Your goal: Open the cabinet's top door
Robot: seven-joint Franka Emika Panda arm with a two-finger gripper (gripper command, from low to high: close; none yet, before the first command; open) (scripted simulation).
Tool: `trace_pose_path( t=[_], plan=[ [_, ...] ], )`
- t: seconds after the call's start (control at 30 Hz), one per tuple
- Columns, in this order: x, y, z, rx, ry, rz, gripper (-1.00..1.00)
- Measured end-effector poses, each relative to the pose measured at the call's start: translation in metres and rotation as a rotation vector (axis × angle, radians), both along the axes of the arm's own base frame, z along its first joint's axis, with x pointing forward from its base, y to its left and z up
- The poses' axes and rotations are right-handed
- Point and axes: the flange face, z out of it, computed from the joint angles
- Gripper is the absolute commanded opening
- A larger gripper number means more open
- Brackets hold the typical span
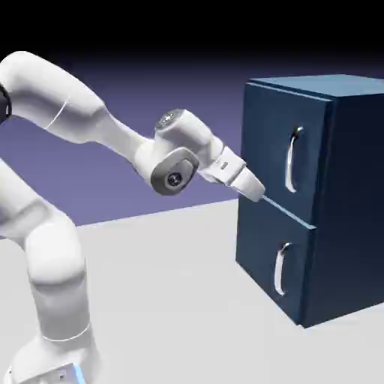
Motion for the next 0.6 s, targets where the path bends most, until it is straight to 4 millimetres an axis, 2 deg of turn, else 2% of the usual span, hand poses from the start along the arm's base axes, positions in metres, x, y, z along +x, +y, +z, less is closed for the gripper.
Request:
trace_pose_path(
  t=[0.3,0.6],
  plan=[
    [-0.008,0.017,0.027,-0.029,-0.056,0.033,0.00],
    [-0.018,0.024,0.045,-0.057,-0.130,0.040,0.00]
  ],
)
